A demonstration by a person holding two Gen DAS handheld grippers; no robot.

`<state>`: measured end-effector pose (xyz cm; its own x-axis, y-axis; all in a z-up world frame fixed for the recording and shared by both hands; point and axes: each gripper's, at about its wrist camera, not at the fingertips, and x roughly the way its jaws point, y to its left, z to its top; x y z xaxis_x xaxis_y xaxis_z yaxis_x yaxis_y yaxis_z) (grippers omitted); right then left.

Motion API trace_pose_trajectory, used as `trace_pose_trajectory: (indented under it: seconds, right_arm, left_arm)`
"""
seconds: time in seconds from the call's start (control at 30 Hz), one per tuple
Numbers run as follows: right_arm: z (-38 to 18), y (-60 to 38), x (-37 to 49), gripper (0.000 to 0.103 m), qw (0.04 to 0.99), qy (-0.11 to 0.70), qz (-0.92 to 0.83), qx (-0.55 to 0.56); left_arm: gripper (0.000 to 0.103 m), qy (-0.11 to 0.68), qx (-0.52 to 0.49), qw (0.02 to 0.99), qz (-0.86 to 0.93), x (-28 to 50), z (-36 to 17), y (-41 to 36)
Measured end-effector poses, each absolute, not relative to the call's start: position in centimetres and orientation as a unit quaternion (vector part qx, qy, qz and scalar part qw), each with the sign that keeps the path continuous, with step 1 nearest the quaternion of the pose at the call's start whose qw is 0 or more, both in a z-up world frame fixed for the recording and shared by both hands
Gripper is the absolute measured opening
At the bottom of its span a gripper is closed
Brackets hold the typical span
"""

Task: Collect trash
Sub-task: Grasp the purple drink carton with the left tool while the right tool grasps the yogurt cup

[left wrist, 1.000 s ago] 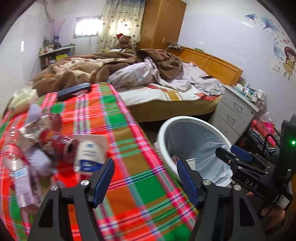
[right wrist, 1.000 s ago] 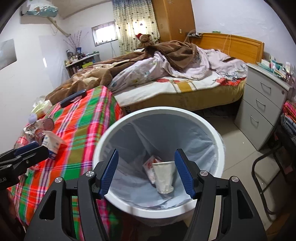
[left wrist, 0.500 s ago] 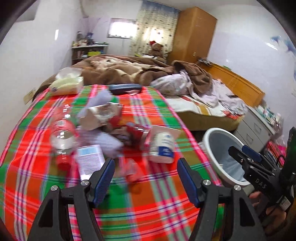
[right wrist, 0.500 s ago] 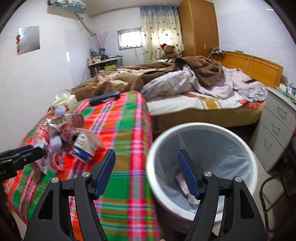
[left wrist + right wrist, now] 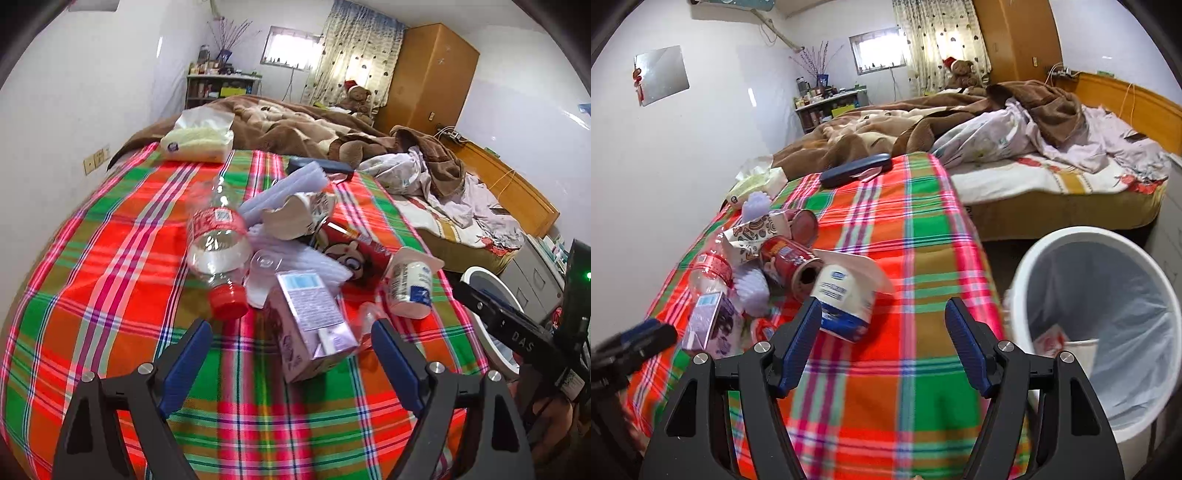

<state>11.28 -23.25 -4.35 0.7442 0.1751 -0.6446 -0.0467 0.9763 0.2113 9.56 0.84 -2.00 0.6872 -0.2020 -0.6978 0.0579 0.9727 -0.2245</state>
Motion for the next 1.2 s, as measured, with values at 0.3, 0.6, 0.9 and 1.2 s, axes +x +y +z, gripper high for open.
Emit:
trace_pose_trajectory:
  seconds: [0.3, 0.6, 0.9, 1.2]
  right_arm:
    - [-4.8, -20.9, 12.9, 0.071, 0.924, 0.368, 0.069, 0.070]
    - [-6.2, -20.2, 14.7, 0.071, 0.914, 0.396, 0.059, 0.071]
    - [-6.2, -19.9, 14.7, 0.071, 0.911, 0.402, 0.055, 0.073]
    - [-6.9, -20.1, 15.4, 0.071, 0.905, 0.412, 0.051, 0.088]
  left_arm:
    - [0.088, 0.413, -0.099, 0.902, -0.077, 11.0, -3.7, 0.1]
    - [0.088, 0.436, -0.115, 0.890, -0.065, 12.7, -5.8, 0.5]
    - [0.078, 0.437, -0.111, 0.891, -0.046, 13.4, -6.2, 1.5]
    - [0.059, 0.443, -0.117, 0.888, -0.044, 14.0, -6.6, 1.2]
